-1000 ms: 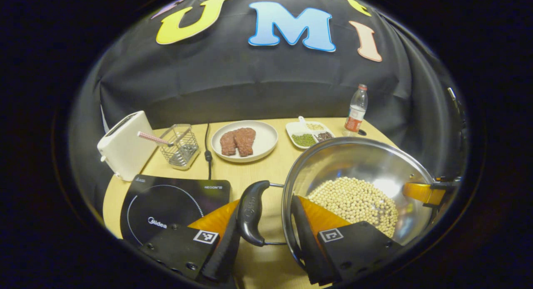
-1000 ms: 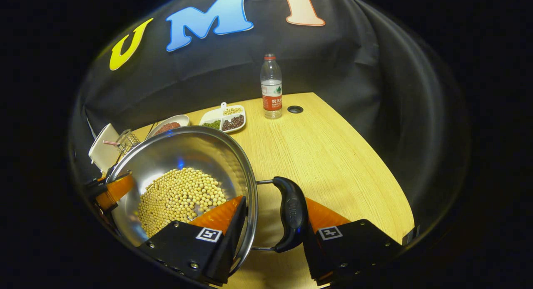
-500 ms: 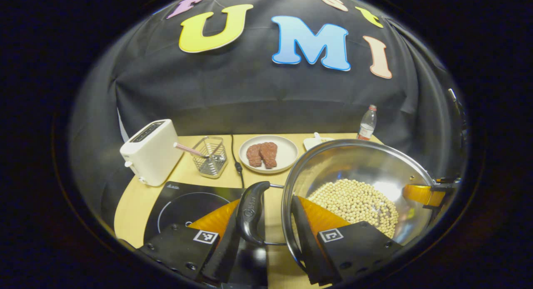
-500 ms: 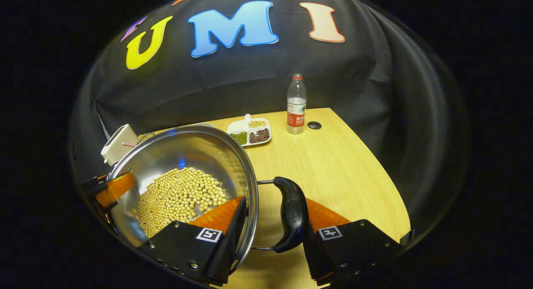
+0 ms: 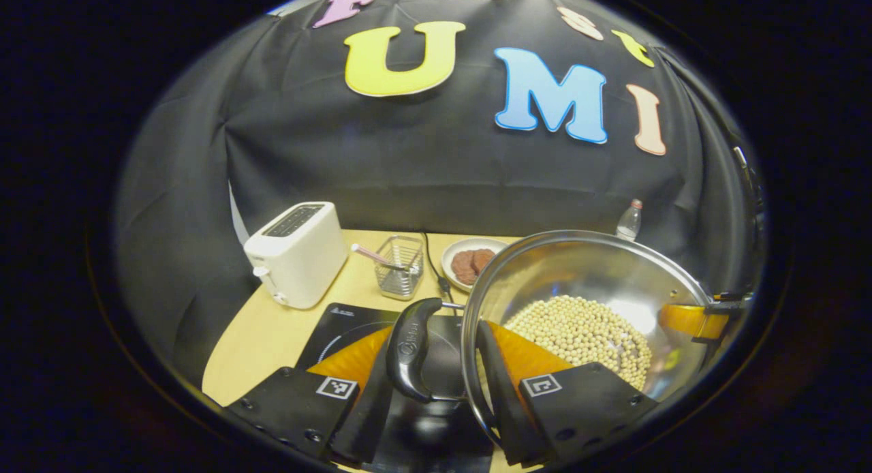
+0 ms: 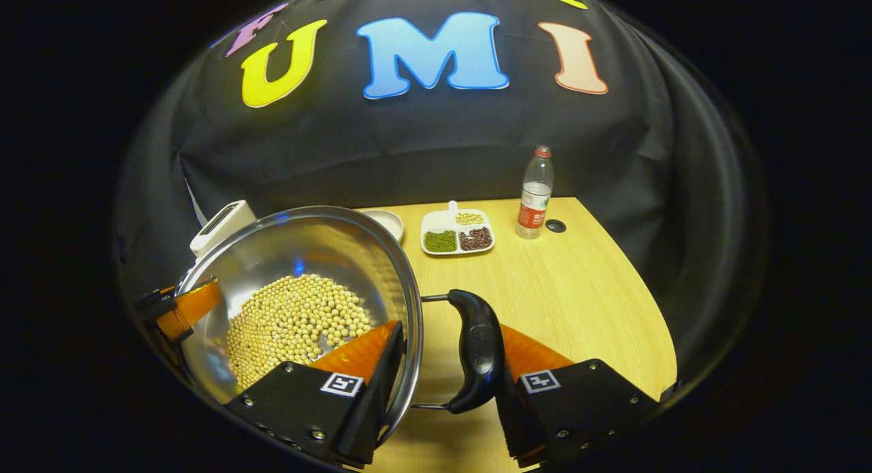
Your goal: First push the handle of the pot to place it horizontally, then grasp the pot with both hands and set it on the induction cooktop.
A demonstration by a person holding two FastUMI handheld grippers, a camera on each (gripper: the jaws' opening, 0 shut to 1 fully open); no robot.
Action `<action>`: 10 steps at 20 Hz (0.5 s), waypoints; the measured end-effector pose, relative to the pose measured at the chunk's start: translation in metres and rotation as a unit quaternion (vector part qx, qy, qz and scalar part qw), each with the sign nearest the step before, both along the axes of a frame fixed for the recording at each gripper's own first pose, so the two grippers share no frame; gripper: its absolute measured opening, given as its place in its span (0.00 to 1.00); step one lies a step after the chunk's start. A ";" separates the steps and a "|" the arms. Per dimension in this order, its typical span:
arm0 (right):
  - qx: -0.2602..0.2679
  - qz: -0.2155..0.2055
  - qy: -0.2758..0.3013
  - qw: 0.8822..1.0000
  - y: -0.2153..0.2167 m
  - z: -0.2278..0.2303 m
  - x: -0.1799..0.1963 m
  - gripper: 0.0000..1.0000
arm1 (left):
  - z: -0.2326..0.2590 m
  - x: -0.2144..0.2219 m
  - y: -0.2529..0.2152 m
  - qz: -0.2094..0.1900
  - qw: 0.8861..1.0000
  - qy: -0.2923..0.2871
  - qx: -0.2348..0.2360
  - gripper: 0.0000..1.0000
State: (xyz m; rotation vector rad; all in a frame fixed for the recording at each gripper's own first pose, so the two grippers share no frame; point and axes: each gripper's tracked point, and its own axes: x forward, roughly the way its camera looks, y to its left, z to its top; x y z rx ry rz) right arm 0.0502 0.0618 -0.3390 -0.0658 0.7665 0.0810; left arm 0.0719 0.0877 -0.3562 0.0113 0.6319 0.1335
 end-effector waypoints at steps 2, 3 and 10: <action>0.002 0.006 0.000 1.000 0.023 0.002 -0.003 0.69 | 0.009 -0.004 0.009 0.006 1.000 -0.002 0.003 0.70; 0.003 0.009 0.001 1.000 0.025 -0.001 -0.003 0.64 | 0.010 -0.004 0.008 0.009 1.000 -0.002 0.003 0.70; 0.010 0.031 0.006 0.999 0.090 -0.014 -0.012 0.69 | 0.022 -0.010 0.008 0.027 1.000 0.000 0.010 0.76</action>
